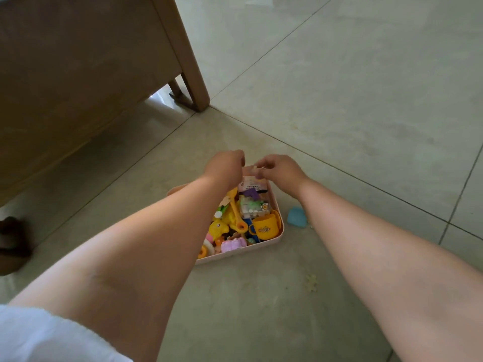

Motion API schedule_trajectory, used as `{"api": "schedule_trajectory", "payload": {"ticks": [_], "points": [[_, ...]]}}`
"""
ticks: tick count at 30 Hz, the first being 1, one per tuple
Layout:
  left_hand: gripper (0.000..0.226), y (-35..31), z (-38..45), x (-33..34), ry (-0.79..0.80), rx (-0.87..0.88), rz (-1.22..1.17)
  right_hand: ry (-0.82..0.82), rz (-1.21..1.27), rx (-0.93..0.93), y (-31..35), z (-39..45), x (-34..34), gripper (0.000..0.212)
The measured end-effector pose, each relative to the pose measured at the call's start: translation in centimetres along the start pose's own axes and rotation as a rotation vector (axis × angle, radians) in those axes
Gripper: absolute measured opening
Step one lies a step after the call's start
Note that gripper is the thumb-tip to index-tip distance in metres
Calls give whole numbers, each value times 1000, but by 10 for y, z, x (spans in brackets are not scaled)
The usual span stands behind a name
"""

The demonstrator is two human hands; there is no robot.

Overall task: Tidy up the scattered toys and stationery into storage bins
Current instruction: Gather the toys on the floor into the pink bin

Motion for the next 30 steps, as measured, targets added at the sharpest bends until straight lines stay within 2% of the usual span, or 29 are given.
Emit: {"api": "schedule_trajectory", "payload": {"ticks": [2,5,8,12,16,18,21,26,30], "points": [[24,-7,-5,-8,-29,-1,-9,18,-89,1,-1,-8,-8,21],[21,-28,-4,-9,-39,81,-37,-124,-270,103,-25,-20,-41,18],[28,-69,-4,9,80,314,92,-106,-438,281,-56,-40,-71,15],[57,-121,-13,45,274,545,409,-8,-492,408,-80,-65,-86,30],[69,-151,-22,76,381,580,607,4,-525,413,-94,-84,-88,45],[74,-160,-27,89,400,572,670,4,-562,413,-98,-89,-86,53],[80,-164,-33,100,383,538,702,74,-607,413,-101,-95,-81,75],[47,-162,-38,98,285,569,648,41,-568,403,-108,-98,-72,80],[44,-152,-29,69,250,538,454,-55,-508,420,-98,-91,-71,72]]}}
Point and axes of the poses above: each hand's wrist, its own z-axis towards the middle knuckle, its own x-axis out of the palm, y = z × x, the point moved 4 cm from there along z, towards the middle knuckle
